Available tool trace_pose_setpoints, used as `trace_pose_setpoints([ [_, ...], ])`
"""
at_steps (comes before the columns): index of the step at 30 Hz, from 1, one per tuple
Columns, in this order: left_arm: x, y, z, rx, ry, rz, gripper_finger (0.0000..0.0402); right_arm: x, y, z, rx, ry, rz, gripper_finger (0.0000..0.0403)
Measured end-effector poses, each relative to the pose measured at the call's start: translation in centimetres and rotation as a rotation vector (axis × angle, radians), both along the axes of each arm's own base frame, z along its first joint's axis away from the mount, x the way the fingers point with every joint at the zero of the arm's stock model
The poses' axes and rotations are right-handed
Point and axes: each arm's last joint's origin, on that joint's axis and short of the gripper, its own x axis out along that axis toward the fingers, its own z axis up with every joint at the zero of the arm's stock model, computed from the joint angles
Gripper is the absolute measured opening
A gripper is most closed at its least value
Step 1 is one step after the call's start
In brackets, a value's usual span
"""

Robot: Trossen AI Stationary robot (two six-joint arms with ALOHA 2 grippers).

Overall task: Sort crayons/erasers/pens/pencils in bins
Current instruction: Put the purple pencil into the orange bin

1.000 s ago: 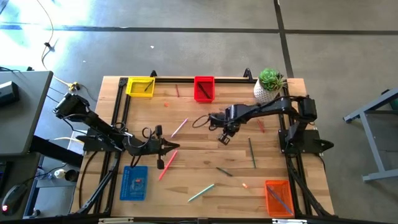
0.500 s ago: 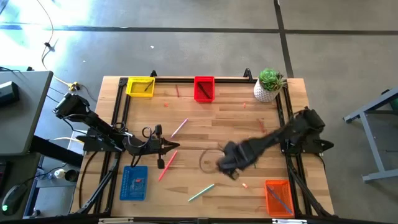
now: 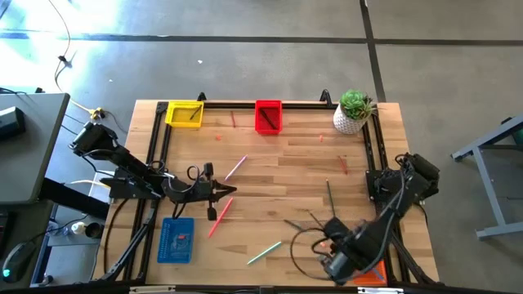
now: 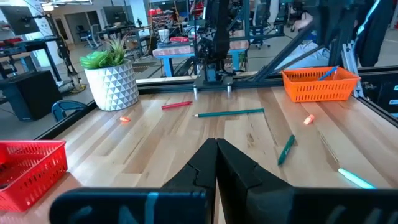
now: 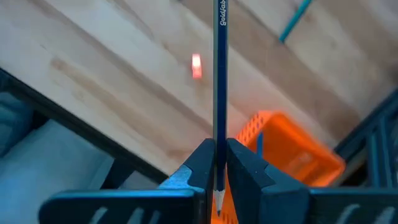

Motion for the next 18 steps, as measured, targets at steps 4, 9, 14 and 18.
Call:
trace_pose_setpoints([
  [4,0.0,0.0,0.0,-0.001,0.0,0.0,0.0,-1.5,1.4,0.0,0.024,0.009,-0.057,0.0028],
  [9,0.0,0.0,0.0,0.004,0.001,-0.003,0.0,-2.8,2.8,0.0,0.072,0.023,-0.105,0.0028],
  [14,0.0,0.0,0.0,0.012,0.004,-0.004,0.0,-3.6,4.0,0.1,0.15,0.042,-0.138,0.0028],
  [18,0.0,0.0,0.0,0.025,0.007,-0.005,0.0,-4.5,4.8,0.1,0.198,0.1,-0.188,0.0028],
])
